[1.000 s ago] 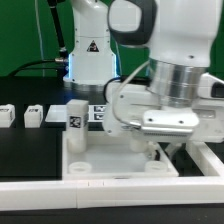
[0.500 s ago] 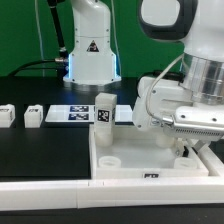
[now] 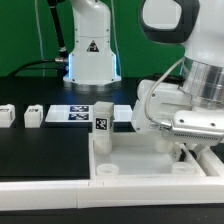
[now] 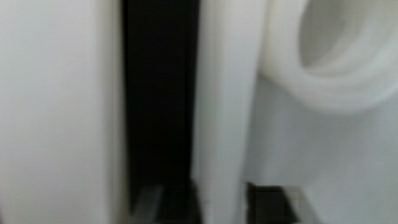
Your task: Assemble square table
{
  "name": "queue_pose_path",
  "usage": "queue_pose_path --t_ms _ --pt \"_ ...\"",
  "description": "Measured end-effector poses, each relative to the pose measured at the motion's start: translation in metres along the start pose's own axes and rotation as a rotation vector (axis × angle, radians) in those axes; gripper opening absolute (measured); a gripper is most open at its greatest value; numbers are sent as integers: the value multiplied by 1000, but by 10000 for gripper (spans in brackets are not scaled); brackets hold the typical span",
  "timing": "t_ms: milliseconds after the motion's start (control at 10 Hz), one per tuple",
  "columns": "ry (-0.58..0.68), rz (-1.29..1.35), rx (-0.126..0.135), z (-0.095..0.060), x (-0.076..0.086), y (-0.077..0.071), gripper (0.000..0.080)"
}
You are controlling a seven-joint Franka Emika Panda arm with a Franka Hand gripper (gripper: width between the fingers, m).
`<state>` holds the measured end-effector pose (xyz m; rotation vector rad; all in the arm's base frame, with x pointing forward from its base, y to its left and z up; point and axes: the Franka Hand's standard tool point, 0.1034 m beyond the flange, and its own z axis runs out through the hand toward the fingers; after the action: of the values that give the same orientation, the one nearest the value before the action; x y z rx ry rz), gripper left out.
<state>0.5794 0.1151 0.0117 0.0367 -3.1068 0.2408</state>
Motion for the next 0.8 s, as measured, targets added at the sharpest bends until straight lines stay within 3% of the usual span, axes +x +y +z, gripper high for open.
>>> queue_pose_path --t_ms 200,300,400,800 --pt "-2 17 12 0 -2 -11 472" --pt "-3 24 17 0 -4 -17 472" --pt "-3 28 19 0 -4 -19 612" --pt "-3 32 19 0 -5 -22 648"
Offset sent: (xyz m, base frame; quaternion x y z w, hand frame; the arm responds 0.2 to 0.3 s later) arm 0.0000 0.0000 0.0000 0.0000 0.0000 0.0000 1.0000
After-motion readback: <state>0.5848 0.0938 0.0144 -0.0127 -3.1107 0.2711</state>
